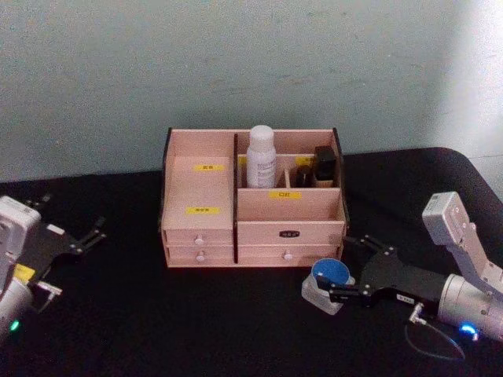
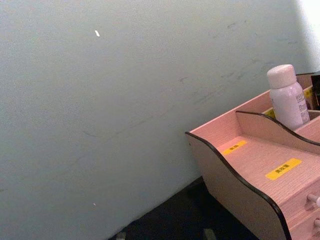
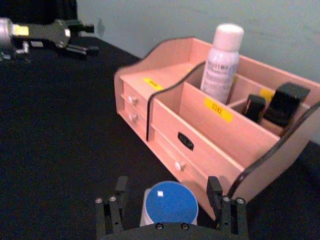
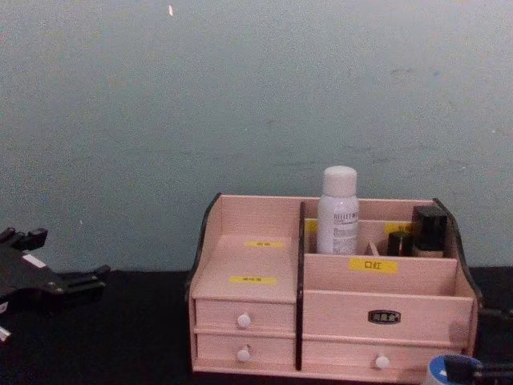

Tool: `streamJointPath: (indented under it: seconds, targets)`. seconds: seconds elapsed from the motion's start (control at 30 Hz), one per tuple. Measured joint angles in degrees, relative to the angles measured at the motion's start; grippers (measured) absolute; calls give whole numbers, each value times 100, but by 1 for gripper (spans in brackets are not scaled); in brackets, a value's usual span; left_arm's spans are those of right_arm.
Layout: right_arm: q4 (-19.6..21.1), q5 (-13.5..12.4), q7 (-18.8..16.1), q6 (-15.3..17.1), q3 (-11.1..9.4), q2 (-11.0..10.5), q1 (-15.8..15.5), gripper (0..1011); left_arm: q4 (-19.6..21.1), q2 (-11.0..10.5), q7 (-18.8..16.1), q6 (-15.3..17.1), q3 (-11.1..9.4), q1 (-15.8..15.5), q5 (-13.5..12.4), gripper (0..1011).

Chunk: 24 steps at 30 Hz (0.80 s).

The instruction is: Pick up the facial cleanser and watermelon frost from the table and place them into the tiered storage box.

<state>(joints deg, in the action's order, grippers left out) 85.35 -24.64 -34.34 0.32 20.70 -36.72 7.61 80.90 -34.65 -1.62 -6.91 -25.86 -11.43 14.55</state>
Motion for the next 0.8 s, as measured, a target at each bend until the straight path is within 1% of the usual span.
streamJointPath:
  seconds: [0.33, 0.8]
  targets:
    - [-211, 33, 57, 182, 111, 52, 105, 1000, 0, 0, 0, 0, 0, 0, 0, 1001]
    - [-408, 46, 88, 285, 188, 131, 207, 1000, 0, 0, 0, 0, 0, 0, 0, 1001]
